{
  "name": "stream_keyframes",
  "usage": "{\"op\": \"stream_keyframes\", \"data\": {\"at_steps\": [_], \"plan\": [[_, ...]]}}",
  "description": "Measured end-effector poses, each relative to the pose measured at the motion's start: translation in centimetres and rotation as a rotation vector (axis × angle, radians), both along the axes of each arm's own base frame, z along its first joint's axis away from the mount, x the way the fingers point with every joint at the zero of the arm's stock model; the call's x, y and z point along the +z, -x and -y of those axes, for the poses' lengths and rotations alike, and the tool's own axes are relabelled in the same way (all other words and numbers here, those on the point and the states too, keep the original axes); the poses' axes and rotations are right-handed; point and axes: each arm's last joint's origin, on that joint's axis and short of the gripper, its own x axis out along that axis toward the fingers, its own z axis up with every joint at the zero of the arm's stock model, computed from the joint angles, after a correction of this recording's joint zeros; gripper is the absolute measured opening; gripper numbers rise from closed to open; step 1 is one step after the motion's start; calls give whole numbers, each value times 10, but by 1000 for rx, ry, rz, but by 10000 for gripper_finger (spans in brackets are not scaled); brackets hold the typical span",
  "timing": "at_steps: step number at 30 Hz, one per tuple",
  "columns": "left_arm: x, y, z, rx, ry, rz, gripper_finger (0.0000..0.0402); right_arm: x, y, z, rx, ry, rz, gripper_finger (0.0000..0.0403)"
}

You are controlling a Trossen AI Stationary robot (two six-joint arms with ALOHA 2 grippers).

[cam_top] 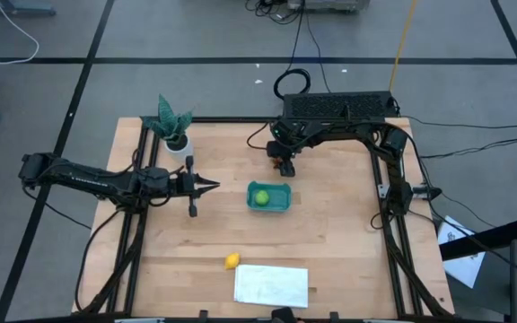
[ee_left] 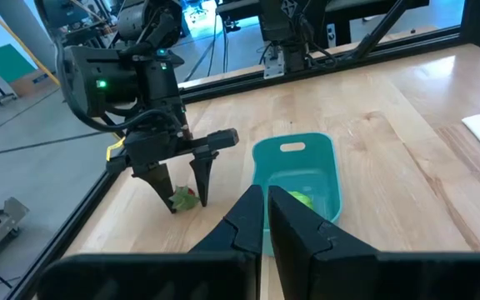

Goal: Pick and placing Produce into tupperware
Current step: Put the red strawberry into the green bin

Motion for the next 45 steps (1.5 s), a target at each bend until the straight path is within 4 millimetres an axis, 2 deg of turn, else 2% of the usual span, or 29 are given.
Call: {"op": "stream_keyframes", "data": {"at_steps": [9,18,22,26,37,45], "plan": [[0,0,0,2,8,1,26,7,3,-1,-7,5,-4,130],[0,0,0,2,11,1,26,15,7,-4,-15,-7,-26,148],[0,0,0,2,11,1,26,14,9,-5,-10,-17,-44,128],[0,0,0,2,11,1,26,17,8,-4,-21,-25,-48,128],[0,0,0,2,13,0,26,60,-10,-6,-3,-42,-61,138],[0,0,0,3,15,-2,26,83,-20,-12,43,-53,-45,139]]}}
